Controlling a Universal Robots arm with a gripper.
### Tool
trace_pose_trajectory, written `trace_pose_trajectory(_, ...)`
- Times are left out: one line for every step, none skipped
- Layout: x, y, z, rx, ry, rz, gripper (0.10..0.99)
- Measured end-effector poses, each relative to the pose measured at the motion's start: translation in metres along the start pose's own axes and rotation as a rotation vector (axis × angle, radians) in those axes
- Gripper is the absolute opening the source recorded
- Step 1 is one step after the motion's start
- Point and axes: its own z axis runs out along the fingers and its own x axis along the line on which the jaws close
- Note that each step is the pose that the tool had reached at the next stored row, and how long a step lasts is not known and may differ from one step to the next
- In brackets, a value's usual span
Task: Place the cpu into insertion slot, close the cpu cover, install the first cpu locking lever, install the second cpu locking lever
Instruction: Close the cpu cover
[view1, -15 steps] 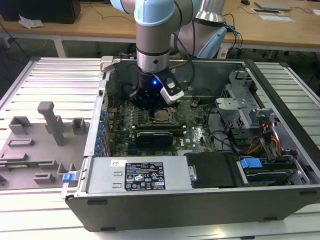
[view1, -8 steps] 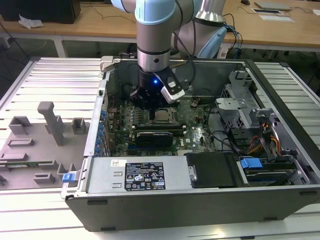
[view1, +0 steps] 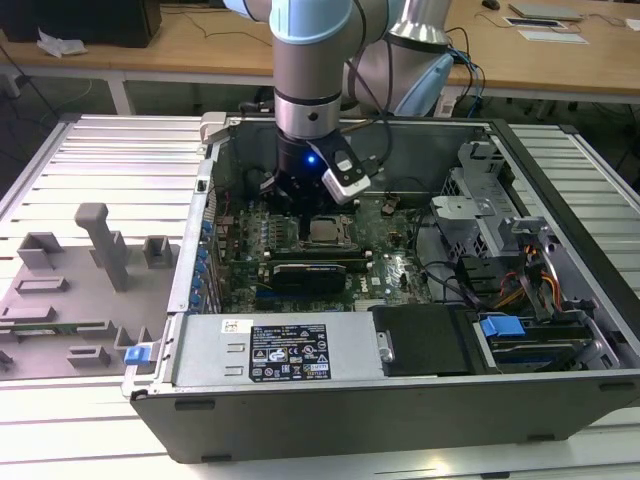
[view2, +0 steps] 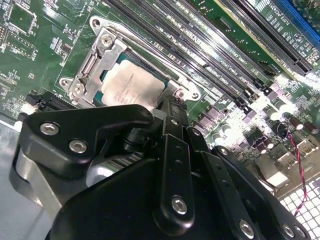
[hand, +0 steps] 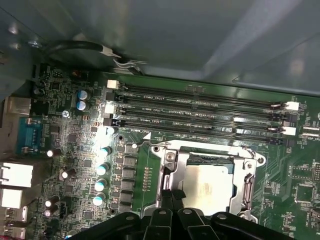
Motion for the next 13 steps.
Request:
trace_pose_trajectory(-0.0006,-0.0001,-0.0002,0.000,0.0003,0.000,0.106)
trace_pose_trajectory(-0.0020,-0.0003,-0.0002,0.000,0.0004,0.000,0.106)
trace_pose_trajectory(-0.0035,-0.0004,-0.0001,0.000,0.0004,0.000,0.106)
trace_pose_trajectory(-0.0051,-0.0006,-0.0001,0.000,0.0004,0.000,0.106)
trace_pose_trajectory(-0.0062,-0.0008,-0.0001,-0.001,0.0002,-0.001,0.106)
trace_pose_trajectory(-0.0077,-0.0010,0.0000,-0.003,-0.0001,-0.001,0.106)
trace_pose_trajectory(-0.0087,-0.0010,0.0000,-0.009,-0.0008,-0.001,0.106)
trace_pose_trajectory(-0.0094,-0.0011,0.0000,-0.016,-0.0014,-0.002,0.106)
trace_pose_trajectory(-0.0096,-0.0011,0.0000,-0.024,-0.0023,-0.002,0.106)
trace_pose_trajectory(-0.0097,-0.0011,0.0001,-0.034,-0.0035,-0.003,0.106)
trace_pose_trajectory(-0.0097,-0.0011,0.0008,-0.038,-0.0041,-0.003,0.106)
trace_pose_trajectory(-0.0096,-0.0011,0.0025,-0.039,-0.0041,-0.003,0.106)
trace_pose_trajectory(-0.0096,-0.0011,0.0049,-0.040,-0.0041,-0.004,0.106)
